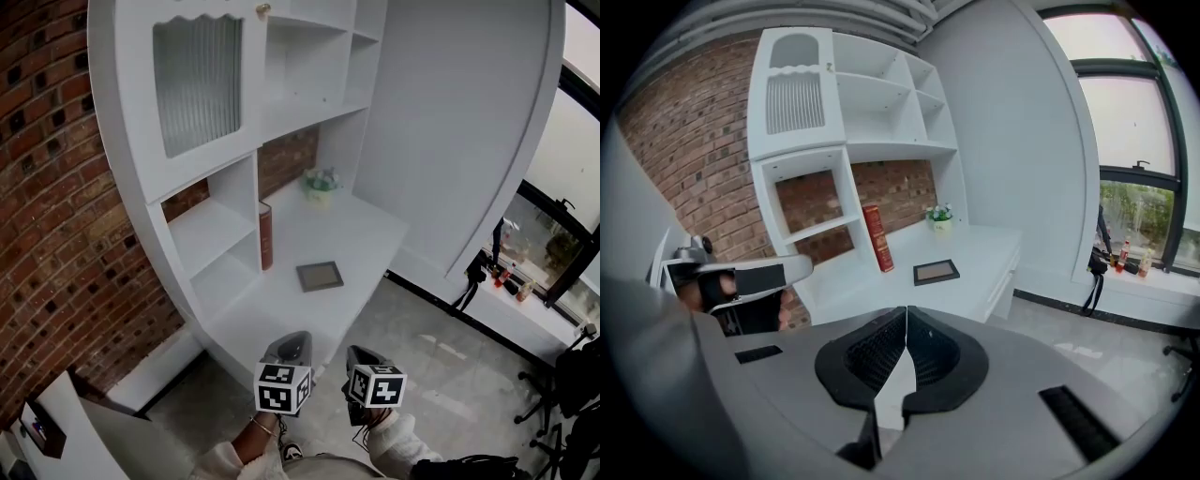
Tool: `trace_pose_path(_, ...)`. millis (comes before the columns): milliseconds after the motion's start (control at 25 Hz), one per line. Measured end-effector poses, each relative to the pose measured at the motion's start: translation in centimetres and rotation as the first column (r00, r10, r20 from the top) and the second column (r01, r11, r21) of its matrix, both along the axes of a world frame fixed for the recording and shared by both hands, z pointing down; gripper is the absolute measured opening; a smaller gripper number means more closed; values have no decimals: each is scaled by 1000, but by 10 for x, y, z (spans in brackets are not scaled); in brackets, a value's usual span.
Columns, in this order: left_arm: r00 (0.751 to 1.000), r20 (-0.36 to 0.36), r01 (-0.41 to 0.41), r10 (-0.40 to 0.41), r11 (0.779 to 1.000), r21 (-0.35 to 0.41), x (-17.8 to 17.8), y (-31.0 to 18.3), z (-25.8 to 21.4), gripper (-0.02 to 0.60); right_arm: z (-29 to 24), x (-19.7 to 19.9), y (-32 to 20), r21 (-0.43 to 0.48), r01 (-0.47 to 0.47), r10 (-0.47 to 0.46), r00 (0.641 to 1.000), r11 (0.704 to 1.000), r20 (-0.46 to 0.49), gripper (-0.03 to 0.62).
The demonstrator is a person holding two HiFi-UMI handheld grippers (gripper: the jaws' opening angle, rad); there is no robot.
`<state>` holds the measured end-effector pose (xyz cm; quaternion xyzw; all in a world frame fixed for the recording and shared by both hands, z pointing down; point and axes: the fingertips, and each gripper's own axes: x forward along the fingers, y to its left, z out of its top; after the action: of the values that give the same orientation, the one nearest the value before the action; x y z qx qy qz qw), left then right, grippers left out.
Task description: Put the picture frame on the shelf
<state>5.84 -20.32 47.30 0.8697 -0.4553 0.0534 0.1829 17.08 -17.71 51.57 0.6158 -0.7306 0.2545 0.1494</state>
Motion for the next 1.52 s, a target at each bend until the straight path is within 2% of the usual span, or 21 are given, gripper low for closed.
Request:
trace_pose_path(280,1000,17,14,-13,998,-56,-6,-10,22,8,15,-6,-14,-34,25,-25,1000,999,8,25)
trace_pose_path(520,998,40,59,-56,994,-90,-12,-23,39,8,30,-12,-32,-56,68,-67,997,996,32,25)
trace_pose_path(920,984,73,166,-160,983,-83,-2,-81,35,8,24,0,-110,-26,177,-175,983,984,48,25)
trace_pose_path(1200,958,90,281,-271,951,-129,-4,-117,50,8,34,-10,-163,-66,306,-302,951,950,65,25)
trace_pose_path(1520,918,111,395,-380,894,-213,-1,-145,75,8,46,-15,-205,-123,452,-448,892,884,58,25)
